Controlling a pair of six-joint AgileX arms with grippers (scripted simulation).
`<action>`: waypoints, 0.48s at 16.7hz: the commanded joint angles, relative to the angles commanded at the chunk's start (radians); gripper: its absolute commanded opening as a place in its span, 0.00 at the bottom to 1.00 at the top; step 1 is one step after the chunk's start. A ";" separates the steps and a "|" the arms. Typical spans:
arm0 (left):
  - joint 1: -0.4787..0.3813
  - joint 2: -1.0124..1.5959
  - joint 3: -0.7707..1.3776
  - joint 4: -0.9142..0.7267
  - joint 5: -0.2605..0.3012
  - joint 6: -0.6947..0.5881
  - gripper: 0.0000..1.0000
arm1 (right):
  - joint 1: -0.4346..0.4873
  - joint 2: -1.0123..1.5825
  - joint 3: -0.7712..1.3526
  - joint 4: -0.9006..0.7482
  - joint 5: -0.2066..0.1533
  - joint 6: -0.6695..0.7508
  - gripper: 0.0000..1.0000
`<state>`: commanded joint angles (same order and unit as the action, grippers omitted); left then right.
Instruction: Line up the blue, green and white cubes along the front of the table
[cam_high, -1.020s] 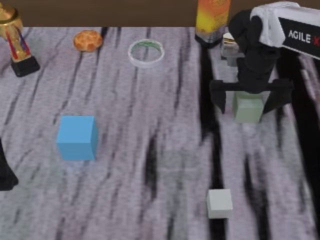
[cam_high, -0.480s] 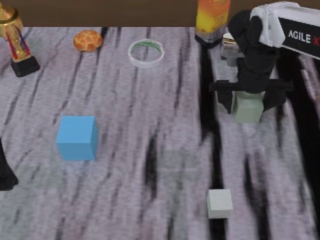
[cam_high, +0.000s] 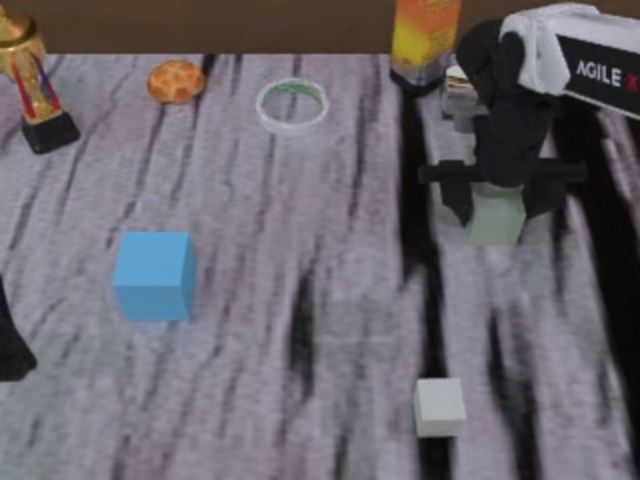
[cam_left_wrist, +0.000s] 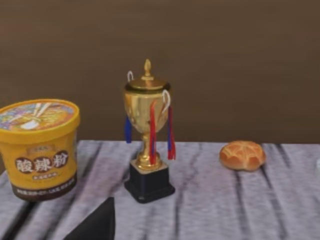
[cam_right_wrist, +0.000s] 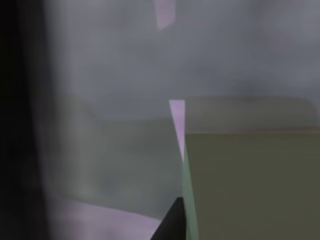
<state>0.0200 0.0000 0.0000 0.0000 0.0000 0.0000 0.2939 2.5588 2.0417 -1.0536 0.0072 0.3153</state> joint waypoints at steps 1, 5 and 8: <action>0.000 0.000 0.000 0.000 0.000 0.000 1.00 | 0.000 0.000 0.000 0.000 0.000 0.000 0.00; 0.000 0.000 0.000 0.000 0.000 0.000 1.00 | 0.000 0.000 0.000 0.000 0.000 0.000 0.00; 0.000 0.000 0.000 0.000 0.000 0.000 1.00 | -0.003 -0.019 0.006 -0.008 0.005 -0.002 0.00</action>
<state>0.0200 0.0000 0.0000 0.0000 0.0000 0.0000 0.2909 2.5402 2.0473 -1.0619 0.0120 0.3137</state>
